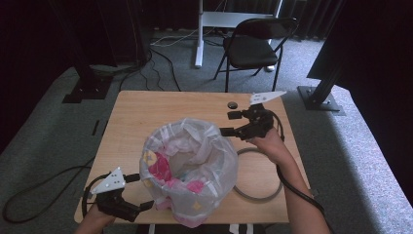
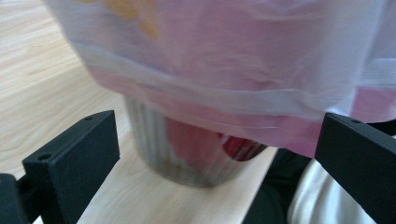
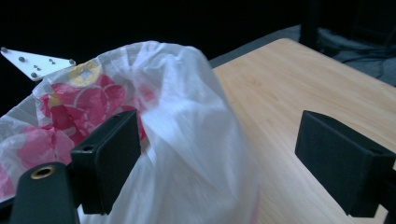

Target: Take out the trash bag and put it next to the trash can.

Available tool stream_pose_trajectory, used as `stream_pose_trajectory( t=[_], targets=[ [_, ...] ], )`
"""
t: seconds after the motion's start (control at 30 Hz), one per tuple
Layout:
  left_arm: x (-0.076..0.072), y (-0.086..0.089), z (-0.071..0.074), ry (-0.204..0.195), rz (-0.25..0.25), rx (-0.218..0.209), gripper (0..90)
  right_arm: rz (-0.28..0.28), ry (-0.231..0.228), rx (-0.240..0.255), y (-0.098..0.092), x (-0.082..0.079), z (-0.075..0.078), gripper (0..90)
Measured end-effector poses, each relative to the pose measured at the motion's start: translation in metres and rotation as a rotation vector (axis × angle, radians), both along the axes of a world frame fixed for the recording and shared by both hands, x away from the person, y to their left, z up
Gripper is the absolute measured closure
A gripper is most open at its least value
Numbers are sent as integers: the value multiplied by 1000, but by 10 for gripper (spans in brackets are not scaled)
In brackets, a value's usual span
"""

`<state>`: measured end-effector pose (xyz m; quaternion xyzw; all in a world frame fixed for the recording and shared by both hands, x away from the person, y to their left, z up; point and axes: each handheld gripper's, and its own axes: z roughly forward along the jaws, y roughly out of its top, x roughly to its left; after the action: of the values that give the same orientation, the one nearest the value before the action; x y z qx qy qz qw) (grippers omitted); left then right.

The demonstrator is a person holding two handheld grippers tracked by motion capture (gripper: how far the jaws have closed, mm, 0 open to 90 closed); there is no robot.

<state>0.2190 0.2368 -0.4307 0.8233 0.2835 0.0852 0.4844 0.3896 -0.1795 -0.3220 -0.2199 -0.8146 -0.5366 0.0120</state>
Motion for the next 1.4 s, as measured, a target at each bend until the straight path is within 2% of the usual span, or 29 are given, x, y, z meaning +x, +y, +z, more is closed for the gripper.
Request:
stream_pose_trajectory(
  t=[0.1, 0.2, 0.27, 0.37, 0.43, 0.7, 0.83, 0.87, 0.97, 1.03, 1.07, 1.1, 1.27, 1.4],
  targets=[
    [-1, -2, 2, 4, -3, -18, 0, 20, -1, -53, 20, 3, 0, 135],
    [-1, -4, 5, 11, -3, -45, 0, 38, 18, -90, 36, 6, -5, 135],
    [-2, -5, 7, 9, -2, -56, 0, 51, 40, -102, 43, 9, -9, 136],
    [-1, -8, 9, 11, 3, -48, 0, 67, 55, -117, 49, 11, -13, 140],
    [0, -12, 9, 18, 15, -48, 0, 71, 58, -128, 53, 11, -15, 146],
    [-2, -28, 12, 19, 6, -43, 0, 96, 65, -173, 63, 9, -20, 185],
    [-4, -32, 15, 13, 36, -27, 4, 109, 81, -165, 63, 9, -24, 220],
    [-5, -32, 17, 9, 53, -24, 34, 115, 83, -160, 63, 9, -24, 248],
    [-7, -32, 19, 6, 59, -23, 43, 114, 84, -159, 63, 8, -24, 296],
    [-9, -32, 21, 0, 67, -21, 65, 135, 71, -154, 63, 6, -23, 406],
    [-10, -32, 21, -7, 71, -20, 109, 157, 83, -151, 63, 4, -23, 492],
    [-11, -31, 22, -12, 73, -19, 109, 157, 83, -151, 63, 4, -23, 492],
    [-17, -28, 27, -27, 84, -5, 255, 123, 56, -182, 63, 1, -21, 557],
    [-20, -24, 34, -39, 79, 11, 418, 107, 53, -196, 63, 1, -20, 588]
  ],
)
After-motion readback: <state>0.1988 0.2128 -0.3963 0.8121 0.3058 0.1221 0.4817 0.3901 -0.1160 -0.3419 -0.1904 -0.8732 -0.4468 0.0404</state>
